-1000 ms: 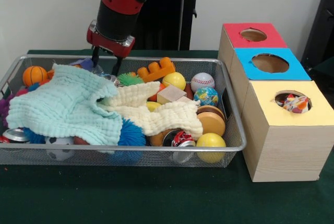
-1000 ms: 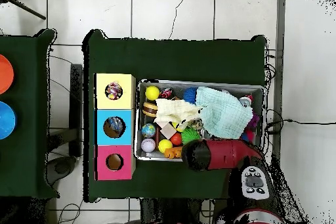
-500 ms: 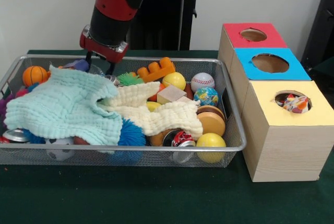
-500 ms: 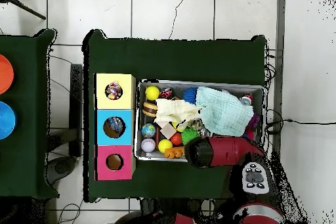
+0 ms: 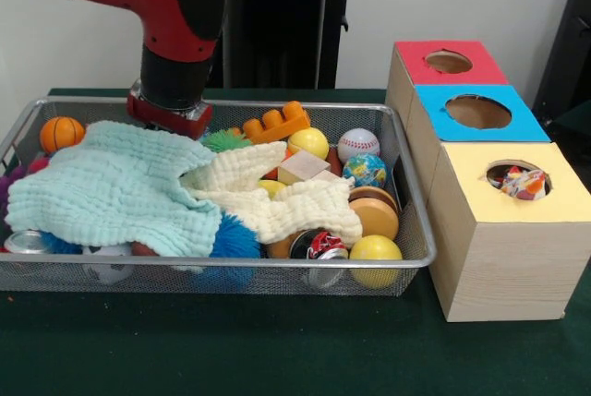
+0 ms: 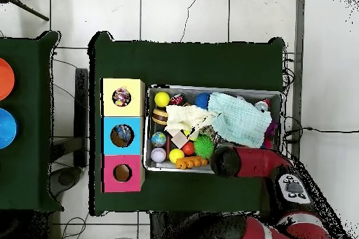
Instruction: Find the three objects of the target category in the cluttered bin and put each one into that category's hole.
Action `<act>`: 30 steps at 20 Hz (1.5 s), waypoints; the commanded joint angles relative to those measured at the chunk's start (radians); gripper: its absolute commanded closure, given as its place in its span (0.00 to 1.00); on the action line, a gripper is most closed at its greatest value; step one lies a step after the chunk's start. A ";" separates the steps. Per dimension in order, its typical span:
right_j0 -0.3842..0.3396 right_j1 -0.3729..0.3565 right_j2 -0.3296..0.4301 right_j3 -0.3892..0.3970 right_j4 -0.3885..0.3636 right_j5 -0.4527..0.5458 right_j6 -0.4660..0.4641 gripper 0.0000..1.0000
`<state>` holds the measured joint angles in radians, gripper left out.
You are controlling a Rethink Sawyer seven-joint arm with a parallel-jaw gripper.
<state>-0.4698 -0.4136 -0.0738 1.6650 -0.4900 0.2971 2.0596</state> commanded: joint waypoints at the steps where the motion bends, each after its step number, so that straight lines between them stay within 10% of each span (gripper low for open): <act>1: -0.026 0.035 0.149 0.017 0.053 0.024 0.042 0.00; 16: 0.247 -0.181 -0.144 0.045 0.132 0.313 0.145 0.00; 30: 0.192 -0.008 -0.098 0.009 0.141 0.129 0.136 0.00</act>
<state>-0.2350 -0.5259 -0.2230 1.6825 -0.3819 0.5072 2.0598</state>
